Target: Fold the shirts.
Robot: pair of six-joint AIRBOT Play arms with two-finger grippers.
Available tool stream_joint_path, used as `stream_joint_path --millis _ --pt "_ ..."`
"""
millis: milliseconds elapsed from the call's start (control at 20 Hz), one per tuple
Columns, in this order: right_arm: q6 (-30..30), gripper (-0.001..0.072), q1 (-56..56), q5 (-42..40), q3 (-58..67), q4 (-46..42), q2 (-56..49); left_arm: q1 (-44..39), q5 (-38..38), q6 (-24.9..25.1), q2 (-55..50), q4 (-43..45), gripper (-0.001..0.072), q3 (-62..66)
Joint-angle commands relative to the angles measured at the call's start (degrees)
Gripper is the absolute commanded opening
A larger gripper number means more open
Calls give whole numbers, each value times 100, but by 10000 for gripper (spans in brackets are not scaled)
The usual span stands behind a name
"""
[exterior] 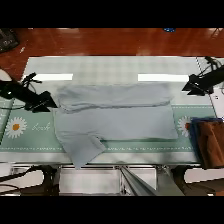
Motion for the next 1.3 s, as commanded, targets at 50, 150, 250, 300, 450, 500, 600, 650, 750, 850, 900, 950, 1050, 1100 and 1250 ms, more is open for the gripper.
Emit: stream_joint_path --millis 50,150,250,300,450,500,600,650,750,850,900,950,1050,1100,1250 --pt "-153 406 -643 -975 -1808 638 1425 708 188 129 1484 -22 506 -1888" --pt "-907 406 -546 -1283 -2911 1707 2140 970 439 107 2114 -223 506 -2953" --pt "-1152 406 -358 -1539 -3580 2105 2557 1204 474 11 2474 -476 506 -3598" --pt "-1196 406 -251 -1576 -3775 2103 2671 1235 457 -125 2542 -492 506 -3768" --pt "-1259 406 -9 -1626 -3893 2111 2697 1115 404 -310 2524 -492 506 -3982" --pt "-1244 406 22 -1690 -3893 2135 2697 1036 426 -350 2520 -492 506 -4033" --pt "-1246 406 -11 -1703 -3893 2312 2697 837 634 -417 2520 -549 506 -4172" --pt "-1246 406 -96 -1707 -3891 2387 2697 710 826 -487 2520 -682 506 -4249" --pt "-1248 406 -492 -1685 -3875 2540 2699 376 1294 -527 2520 -1038 505 -4448" --pt "-1248 406 -1113 -1567 -3875 2546 2699 -17 1744 -529 2511 -1381 505 -4699" --pt "-1233 406 -1469 -1438 -3875 2339 2697 -199 1904 -527 2476 -1493 504 -4809" --pt "-1156 406 -1794 -1213 -3877 1969 2697 -382 1998 -522 2400 -1519 457 -4868" --pt "-699 406 -2151 -789 -3928 1021 2715 -496 2024 -348 2282 -1532 22 -4843" --pt "-463 406 -2155 -660 -3978 660 2734 -492 2004 -221 2280 -1528 16 -4795" --pt "-378 409 -2052 -238 -4242 442 2734 -494 1928 -216 2280 -1585 16 -4610"
